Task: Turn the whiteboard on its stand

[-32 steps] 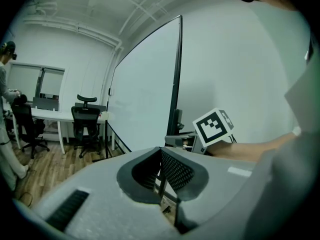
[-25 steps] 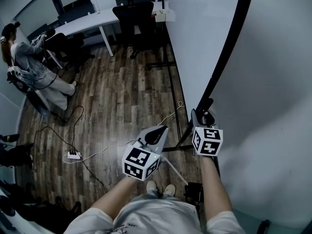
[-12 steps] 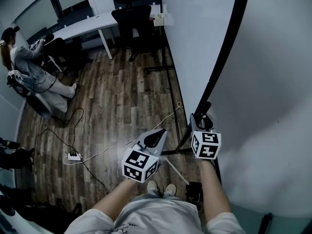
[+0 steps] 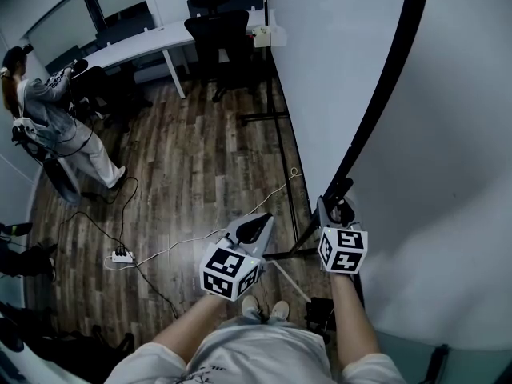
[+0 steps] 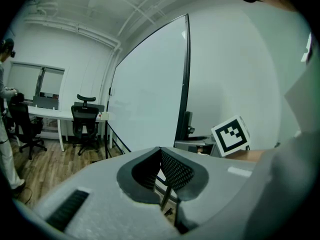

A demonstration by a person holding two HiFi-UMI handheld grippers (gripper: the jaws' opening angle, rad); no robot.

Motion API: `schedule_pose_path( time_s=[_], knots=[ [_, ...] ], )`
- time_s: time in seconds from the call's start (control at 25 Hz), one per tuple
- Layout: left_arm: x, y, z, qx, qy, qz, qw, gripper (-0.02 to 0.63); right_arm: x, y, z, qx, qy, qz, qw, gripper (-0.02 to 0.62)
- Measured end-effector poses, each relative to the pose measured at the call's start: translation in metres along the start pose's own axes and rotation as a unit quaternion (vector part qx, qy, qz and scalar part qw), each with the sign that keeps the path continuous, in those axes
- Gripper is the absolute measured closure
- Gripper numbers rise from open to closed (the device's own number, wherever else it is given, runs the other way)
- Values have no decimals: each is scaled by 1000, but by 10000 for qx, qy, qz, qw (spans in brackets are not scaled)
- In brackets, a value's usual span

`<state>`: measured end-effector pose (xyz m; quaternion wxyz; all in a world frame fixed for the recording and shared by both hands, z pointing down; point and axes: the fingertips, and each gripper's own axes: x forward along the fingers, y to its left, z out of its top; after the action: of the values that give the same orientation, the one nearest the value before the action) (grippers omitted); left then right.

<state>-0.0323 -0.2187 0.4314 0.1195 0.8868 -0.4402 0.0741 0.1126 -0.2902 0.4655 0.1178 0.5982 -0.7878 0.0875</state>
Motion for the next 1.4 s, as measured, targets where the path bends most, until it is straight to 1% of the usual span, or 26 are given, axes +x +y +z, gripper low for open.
schedule_pose_path(
  time_s=[0.4, 0.56, 0.72, 0.96, 1.24, 1.4],
  knots=[
    [-17, -24, -15, -25, 99, -196, 9998, 596, -53, 13, -14, -17, -19, 41, 10000, 402],
    [-29, -32, -20, -58, 20, -187, 9998, 597, -65, 18, -17, -13, 4, 40, 10000, 402],
    [-38, -40, -30, -76, 27, -188, 9998, 597, -80, 22, -22, -9, 11, 19, 10000, 402],
    [-46, -44, -30, -75, 47, -210, 9997, 597, -94, 27, -23, -11, 18, 3, 10000, 402],
    [-49, -44, -34, -108, 73, -216, 9997, 597, -98, 27, -23, 6, 15, -6, 10000, 402],
    [-50, -46, -35, -79, 74, -260, 9996, 597, -99, 28, -26, 177, 34, 7, 9998, 400]
  ],
)
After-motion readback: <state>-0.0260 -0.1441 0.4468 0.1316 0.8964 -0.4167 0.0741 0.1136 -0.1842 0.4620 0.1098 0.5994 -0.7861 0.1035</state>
